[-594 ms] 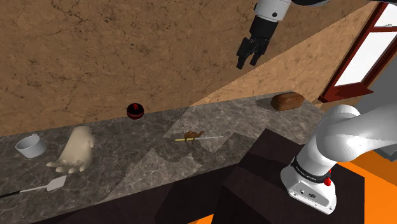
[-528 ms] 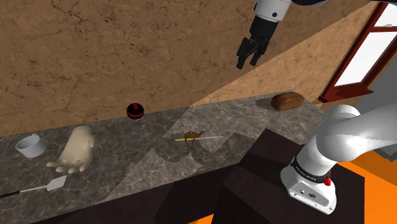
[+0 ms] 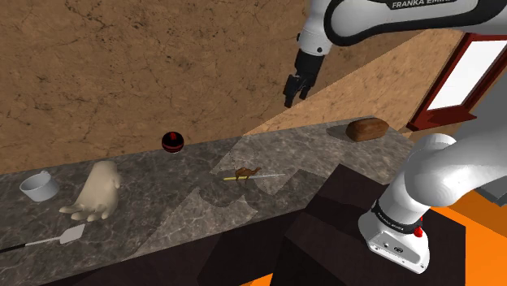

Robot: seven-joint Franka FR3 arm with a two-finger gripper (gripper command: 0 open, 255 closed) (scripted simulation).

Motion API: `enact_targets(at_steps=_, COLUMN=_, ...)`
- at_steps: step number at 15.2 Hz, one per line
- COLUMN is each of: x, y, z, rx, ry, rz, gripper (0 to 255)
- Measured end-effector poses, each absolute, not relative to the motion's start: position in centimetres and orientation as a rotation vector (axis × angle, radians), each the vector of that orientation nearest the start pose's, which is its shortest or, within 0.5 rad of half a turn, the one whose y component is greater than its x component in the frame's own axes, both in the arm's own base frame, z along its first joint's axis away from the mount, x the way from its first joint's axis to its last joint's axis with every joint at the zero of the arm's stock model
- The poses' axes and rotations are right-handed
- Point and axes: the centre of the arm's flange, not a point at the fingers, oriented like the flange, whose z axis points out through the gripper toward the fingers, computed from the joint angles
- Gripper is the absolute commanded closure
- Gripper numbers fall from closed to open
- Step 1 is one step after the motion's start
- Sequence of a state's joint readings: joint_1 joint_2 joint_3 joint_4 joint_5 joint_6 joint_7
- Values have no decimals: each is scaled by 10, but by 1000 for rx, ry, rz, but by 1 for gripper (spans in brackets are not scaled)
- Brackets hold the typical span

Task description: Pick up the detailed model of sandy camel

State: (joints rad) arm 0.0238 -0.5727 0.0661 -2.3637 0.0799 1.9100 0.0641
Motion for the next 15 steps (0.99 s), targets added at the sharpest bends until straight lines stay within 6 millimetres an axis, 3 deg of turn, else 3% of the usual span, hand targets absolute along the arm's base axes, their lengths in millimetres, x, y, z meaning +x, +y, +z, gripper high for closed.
enact_targets(at_steps=15, x=496, y=79, z=368, rx=-3163, ry=-386, rz=-67, gripper=0)
